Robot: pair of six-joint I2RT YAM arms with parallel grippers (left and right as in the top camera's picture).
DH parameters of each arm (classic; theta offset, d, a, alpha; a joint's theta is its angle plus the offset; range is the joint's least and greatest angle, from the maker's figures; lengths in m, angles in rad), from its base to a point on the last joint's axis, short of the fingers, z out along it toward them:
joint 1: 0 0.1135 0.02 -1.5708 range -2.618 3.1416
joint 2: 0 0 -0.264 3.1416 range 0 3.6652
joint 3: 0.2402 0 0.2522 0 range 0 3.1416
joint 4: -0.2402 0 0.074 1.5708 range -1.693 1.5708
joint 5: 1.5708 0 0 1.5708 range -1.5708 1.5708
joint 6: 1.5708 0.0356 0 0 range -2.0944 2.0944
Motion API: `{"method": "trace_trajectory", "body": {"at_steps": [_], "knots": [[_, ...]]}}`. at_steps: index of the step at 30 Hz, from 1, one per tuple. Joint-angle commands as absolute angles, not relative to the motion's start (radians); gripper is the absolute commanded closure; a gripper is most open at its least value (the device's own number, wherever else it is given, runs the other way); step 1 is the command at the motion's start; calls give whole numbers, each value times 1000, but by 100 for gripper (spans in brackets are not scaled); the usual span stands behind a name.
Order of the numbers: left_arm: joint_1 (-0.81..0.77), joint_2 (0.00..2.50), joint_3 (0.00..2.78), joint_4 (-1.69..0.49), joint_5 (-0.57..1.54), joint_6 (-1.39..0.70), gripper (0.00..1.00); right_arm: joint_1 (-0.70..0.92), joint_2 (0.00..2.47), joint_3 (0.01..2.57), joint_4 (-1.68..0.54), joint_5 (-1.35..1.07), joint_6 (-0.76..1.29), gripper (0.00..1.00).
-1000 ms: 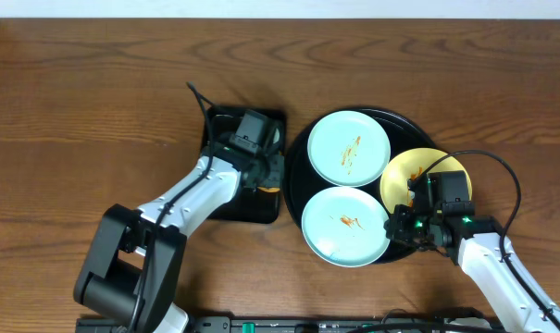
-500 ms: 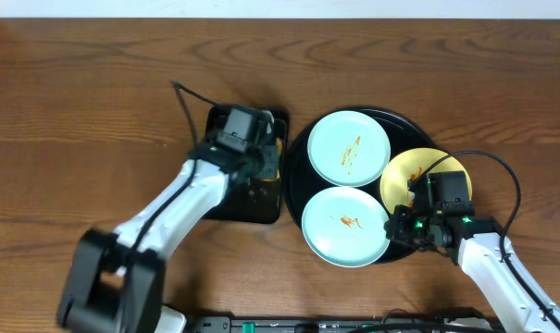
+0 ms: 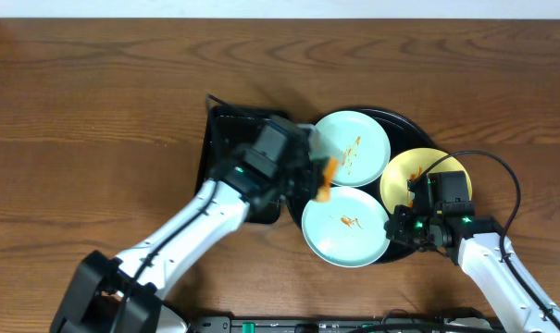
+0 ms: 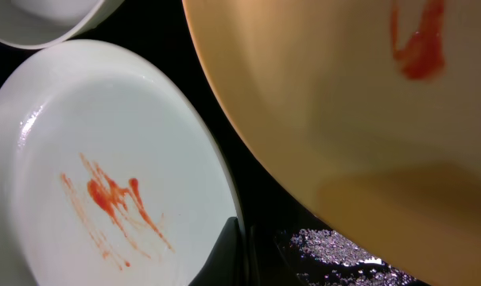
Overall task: Clean dirty plates on tray and stack at the side
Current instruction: 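Scrub the front pale green plate with the sponge in the left gripper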
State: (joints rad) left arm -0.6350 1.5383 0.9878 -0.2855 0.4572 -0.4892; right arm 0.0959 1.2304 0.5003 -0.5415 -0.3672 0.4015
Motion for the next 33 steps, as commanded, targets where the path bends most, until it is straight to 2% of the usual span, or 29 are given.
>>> {"method": "trace_trajectory", "body": {"at_steps": [1,8,18,29,33], "knots": [[-710,1566,992,-259,490,-688,92,107,1232,498,-542,-364,407,99],[-837,1662,992,-113,489,-889,93,107,1232,498,-542,-364,407,99],[-931,1822,992,-26,498,-986,92,107,1232,498,-542,-375,407,99],[-801,1838,991,-228,509,-956,92,107,1232,498,-542,-375,407,99],[-761,1813,992,-243,506,-863,93,107,1232,498,-543,-375,407,99]]}}
